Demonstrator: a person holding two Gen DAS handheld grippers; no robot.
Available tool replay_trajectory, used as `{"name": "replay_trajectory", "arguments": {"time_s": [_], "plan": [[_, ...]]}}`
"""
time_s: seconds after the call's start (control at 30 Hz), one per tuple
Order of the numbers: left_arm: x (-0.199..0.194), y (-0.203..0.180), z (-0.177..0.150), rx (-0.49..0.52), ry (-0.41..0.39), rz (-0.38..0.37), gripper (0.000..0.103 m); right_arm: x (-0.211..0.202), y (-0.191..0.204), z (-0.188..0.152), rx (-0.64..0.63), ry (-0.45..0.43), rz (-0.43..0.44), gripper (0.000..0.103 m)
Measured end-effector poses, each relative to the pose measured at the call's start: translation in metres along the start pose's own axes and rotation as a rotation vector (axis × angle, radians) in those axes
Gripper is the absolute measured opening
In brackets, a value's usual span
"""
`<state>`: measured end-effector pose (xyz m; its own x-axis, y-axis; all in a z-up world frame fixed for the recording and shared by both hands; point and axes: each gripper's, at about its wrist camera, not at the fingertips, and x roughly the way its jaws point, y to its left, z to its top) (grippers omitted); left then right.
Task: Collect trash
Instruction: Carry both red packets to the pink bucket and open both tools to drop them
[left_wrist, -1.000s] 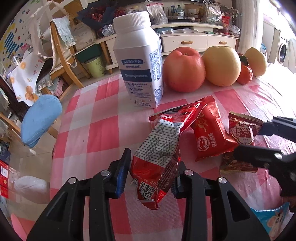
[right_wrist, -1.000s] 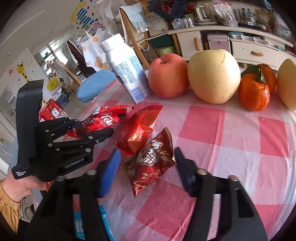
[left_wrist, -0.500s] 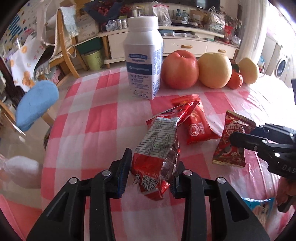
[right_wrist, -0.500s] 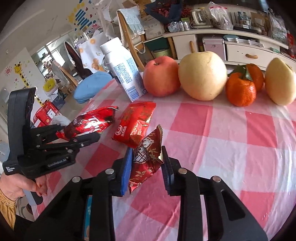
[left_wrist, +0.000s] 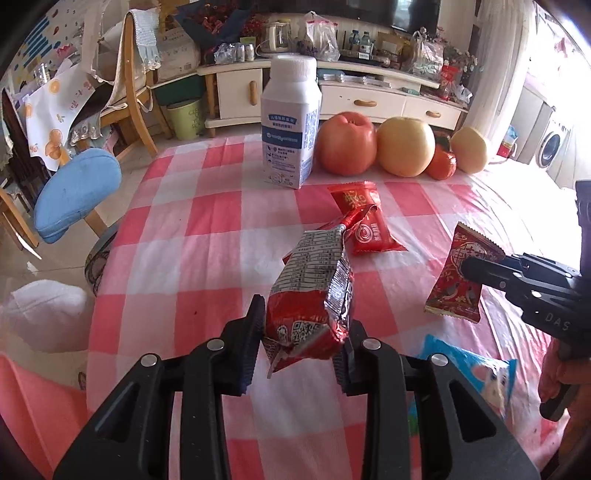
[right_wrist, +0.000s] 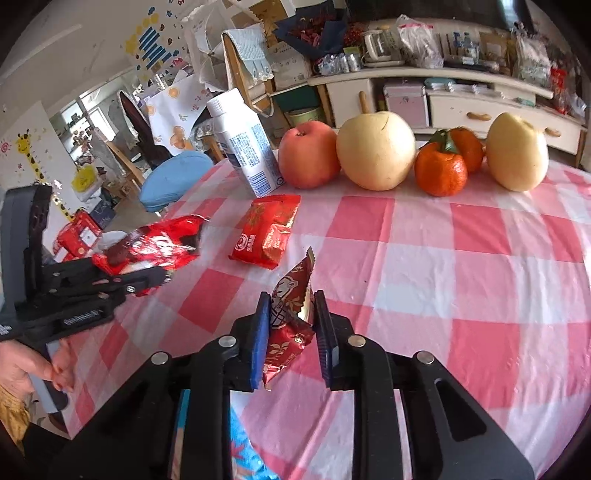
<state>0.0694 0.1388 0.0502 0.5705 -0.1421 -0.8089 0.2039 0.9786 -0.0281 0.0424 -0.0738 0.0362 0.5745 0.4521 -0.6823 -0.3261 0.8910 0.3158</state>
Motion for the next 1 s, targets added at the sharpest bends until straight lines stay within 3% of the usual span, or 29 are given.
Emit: {"name": "replay_trajectory", "arguments": {"time_s": [0.53,1.0], "plan": [[-0.061,0.007,-0.036,-0.058,-0.072,-0.079,0.035,-0.073,0.016,-0.027,0.023,-0.109,-0.060,0.023],[-0.113,0.025,-0.081,-0.109,-0.123,-0.085,0.035,-0.105,0.066,-0.054,-0.058,-0.109,-0.102,0.023]]}}
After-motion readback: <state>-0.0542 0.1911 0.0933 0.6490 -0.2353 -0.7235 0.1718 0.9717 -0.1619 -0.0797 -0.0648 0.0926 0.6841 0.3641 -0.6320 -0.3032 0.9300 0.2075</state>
